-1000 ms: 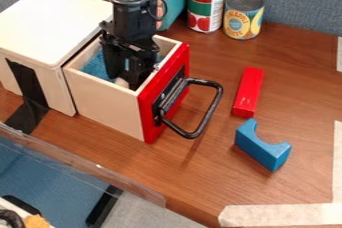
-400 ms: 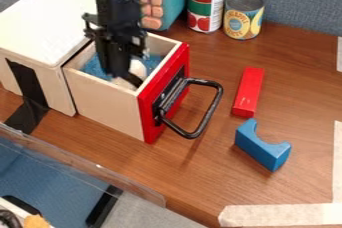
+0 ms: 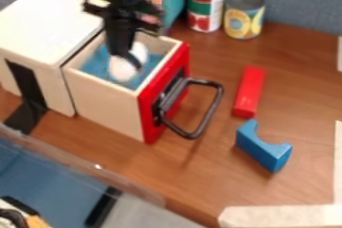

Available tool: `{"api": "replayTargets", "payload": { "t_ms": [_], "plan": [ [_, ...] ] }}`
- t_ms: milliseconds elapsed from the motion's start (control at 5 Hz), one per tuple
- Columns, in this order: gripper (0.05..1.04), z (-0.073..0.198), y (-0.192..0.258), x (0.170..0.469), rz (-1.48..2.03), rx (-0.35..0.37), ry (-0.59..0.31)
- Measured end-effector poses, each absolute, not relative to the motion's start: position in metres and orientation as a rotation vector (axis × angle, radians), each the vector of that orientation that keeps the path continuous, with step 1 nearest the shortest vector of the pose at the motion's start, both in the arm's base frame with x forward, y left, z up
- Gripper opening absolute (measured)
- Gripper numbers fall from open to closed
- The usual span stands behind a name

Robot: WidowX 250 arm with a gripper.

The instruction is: Picked the white object from the drawer and put it on the table

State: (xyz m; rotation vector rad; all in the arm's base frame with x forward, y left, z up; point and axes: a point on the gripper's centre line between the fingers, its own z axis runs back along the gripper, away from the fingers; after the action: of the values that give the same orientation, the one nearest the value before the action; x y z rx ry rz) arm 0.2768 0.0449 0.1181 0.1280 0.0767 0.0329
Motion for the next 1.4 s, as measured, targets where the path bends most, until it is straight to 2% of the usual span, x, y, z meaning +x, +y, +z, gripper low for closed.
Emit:
{"api": "replayTargets", "payload": {
  "t_ms": [200,400,600,800,1000,1200,1400],
  "plan": [
    [0.049,0.123,0.009,0.28,0.03,0.143,0.042],
    [0.049,0.129,-0.038,0.282,-0.055,0.071,0.015],
    [0.049,0.137,-0.074,0.282,-0.104,0.112,-0.013],
    [0.049,0.127,-0.109,0.284,-0.166,0.158,-0.007],
    [0.049,0.105,-0.127,0.305,-0.189,0.106,0.048],
    [0.049,0.093,-0.137,0.337,-0.179,0.037,0.083],
    [0.049,0.066,-0.139,0.369,-0.153,-0.034,0.153]
  ]
}}
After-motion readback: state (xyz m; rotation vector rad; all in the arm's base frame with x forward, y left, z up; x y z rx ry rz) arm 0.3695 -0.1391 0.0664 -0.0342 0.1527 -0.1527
